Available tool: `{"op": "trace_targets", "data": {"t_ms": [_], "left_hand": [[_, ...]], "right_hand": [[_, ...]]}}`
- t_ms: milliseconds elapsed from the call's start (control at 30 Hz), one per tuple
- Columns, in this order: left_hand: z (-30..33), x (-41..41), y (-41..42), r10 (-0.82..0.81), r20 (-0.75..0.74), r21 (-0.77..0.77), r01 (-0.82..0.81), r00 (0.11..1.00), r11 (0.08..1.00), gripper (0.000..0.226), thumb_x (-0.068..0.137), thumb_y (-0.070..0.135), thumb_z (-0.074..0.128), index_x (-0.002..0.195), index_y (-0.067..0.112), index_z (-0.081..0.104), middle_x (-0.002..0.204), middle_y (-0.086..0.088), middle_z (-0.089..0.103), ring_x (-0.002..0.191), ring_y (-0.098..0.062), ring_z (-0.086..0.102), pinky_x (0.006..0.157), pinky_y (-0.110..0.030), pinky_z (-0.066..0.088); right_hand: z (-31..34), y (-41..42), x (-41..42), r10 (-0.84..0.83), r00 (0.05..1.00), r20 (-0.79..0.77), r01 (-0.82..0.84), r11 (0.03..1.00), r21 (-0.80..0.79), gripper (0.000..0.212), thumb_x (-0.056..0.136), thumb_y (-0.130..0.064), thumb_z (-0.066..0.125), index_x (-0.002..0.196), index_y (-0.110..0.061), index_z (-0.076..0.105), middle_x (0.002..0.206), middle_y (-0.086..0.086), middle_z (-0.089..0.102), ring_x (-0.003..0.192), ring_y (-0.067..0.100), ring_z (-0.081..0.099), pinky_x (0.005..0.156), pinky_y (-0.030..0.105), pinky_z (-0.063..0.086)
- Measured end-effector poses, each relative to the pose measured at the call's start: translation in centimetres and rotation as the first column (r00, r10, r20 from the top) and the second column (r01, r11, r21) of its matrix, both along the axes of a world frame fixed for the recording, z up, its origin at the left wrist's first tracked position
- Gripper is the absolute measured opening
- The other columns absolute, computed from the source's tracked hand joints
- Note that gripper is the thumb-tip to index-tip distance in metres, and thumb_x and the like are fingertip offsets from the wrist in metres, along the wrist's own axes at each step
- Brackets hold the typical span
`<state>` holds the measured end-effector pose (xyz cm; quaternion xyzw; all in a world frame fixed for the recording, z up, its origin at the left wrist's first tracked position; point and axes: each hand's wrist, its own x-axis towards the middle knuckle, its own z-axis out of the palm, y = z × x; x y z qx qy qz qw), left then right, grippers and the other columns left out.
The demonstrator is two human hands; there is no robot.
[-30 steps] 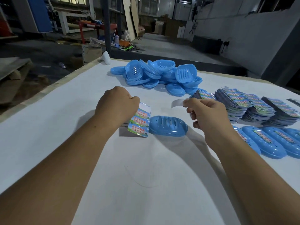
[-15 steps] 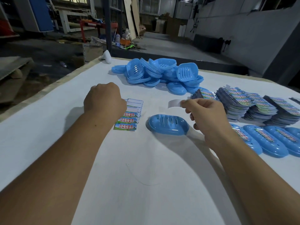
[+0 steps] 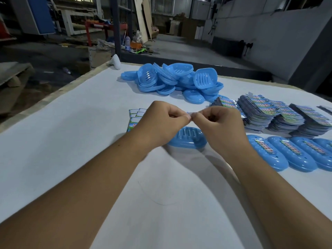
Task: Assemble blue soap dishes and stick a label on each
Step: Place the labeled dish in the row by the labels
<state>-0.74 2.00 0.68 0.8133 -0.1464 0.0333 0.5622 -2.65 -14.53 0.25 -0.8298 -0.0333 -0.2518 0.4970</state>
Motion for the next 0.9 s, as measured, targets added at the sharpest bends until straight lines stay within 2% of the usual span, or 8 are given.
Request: {"op": "trace_targets", "data": {"t_ms": [133, 233, 300, 367, 567, 700, 800, 900], "left_hand": [[0.1, 0.0, 0.0, 0.021, -0.027, 0.001, -0.021, 0.999, 1.0, 0.012, 0.088, 0.035, 0.073, 0.082, 0.029, 0.081, 0.08, 0.016, 0.077, 0.084, -0.001, 0.07, 0.083, -0.026, 0.055], [0.1, 0.2, 0.1, 0.037, -0.059, 0.002, -0.036, 0.998, 0.999, 0.014, 0.084, 0.039, 0.072, 0.083, 0.029, 0.082, 0.082, 0.01, 0.077, 0.082, -0.003, 0.069, 0.078, -0.028, 0.055], [0.1, 0.3, 0.3, 0.048, -0.058, 0.022, -0.047, 0.997, 0.999, 0.022, 0.083, 0.045, 0.074, 0.084, 0.025, 0.081, 0.087, 0.0, 0.076, 0.076, -0.004, 0.066, 0.076, -0.031, 0.054], [0.1, 0.4, 0.5, 0.063, -0.052, 0.014, -0.062, 0.997, 0.998, 0.023, 0.081, 0.048, 0.077, 0.081, 0.026, 0.081, 0.081, 0.003, 0.076, 0.077, -0.002, 0.068, 0.077, -0.032, 0.056], [-0.2, 0.8, 0.4, 0.134, -0.039, 0.023, -0.134, 0.99, 0.991, 0.014, 0.083, 0.034, 0.075, 0.073, 0.025, 0.078, 0.059, 0.014, 0.067, 0.05, 0.004, 0.054, 0.052, -0.02, 0.038], [-0.2, 0.9, 0.4, 0.127, -0.052, 0.021, -0.126, 0.991, 0.992, 0.014, 0.084, 0.034, 0.075, 0.073, 0.024, 0.077, 0.061, 0.014, 0.069, 0.05, 0.004, 0.055, 0.051, -0.019, 0.04], [0.0, 1.0, 0.6, 0.136, -0.064, 0.027, -0.134, 0.989, 0.991, 0.015, 0.086, 0.033, 0.073, 0.076, 0.022, 0.077, 0.049, 0.018, 0.058, 0.039, 0.002, 0.049, 0.036, -0.012, 0.031], [0.2, 0.9, 0.6, 0.129, -0.081, 0.033, -0.127, 0.988, 0.991, 0.016, 0.087, 0.033, 0.072, 0.08, 0.021, 0.077, 0.042, 0.018, 0.051, 0.033, 0.001, 0.044, 0.029, -0.01, 0.025]], "right_hand": [[0.0, 0.2, -0.1, 0.038, 0.999, -0.005, -0.038, 0.999, -0.004, 0.03, 0.085, -0.02, 0.074, 0.056, -0.019, 0.067, 0.046, -0.013, 0.046, 0.046, 0.003, 0.035, 0.045, 0.012, 0.03], [0.1, 0.2, -0.5, 0.092, 0.996, -0.019, -0.093, 0.994, -0.053, 0.022, 0.089, -0.022, 0.072, 0.067, -0.018, 0.075, 0.047, -0.014, 0.048, 0.043, 0.003, 0.034, 0.044, 0.011, 0.027], [0.2, 0.1, -0.7, 0.145, 0.989, -0.035, -0.147, 0.986, -0.077, 0.026, 0.095, -0.028, 0.068, 0.07, -0.025, 0.076, 0.046, -0.014, 0.045, 0.042, 0.005, 0.032, 0.042, 0.011, 0.024], [0.2, 0.2, -0.7, 0.151, 0.987, -0.046, -0.155, 0.984, -0.093, 0.029, 0.096, -0.03, 0.065, 0.069, -0.032, 0.076, 0.046, -0.013, 0.045, 0.042, 0.006, 0.032, 0.042, 0.011, 0.024], [0.1, -0.9, 0.2, -0.119, 0.989, -0.085, 0.114, 0.991, -0.068, 0.022, 0.087, -0.033, 0.073, 0.067, -0.023, 0.076, 0.05, -0.017, 0.058, 0.046, 0.003, 0.044, 0.05, 0.019, 0.034], [0.1, -1.1, 0.4, -0.095, 0.987, -0.128, 0.095, 0.995, -0.009, 0.022, 0.085, -0.032, 0.076, 0.065, -0.022, 0.076, 0.043, -0.012, 0.05, 0.041, 0.004, 0.035, 0.041, 0.014, 0.03], [0.2, -1.1, 0.3, -0.05, 0.983, -0.177, 0.057, 0.998, 0.037, 0.022, 0.086, -0.032, 0.075, 0.069, -0.019, 0.077, 0.042, -0.013, 0.043, 0.041, 0.005, 0.031, 0.039, 0.013, 0.027], [0.4, -0.9, 0.1, 0.008, 0.974, -0.229, 0.01, 0.997, 0.079, 0.014, 0.084, -0.036, 0.076, 0.071, -0.033, 0.078, 0.055, -0.007, 0.056, 0.049, 0.006, 0.041, 0.044, 0.018, 0.035]]}}
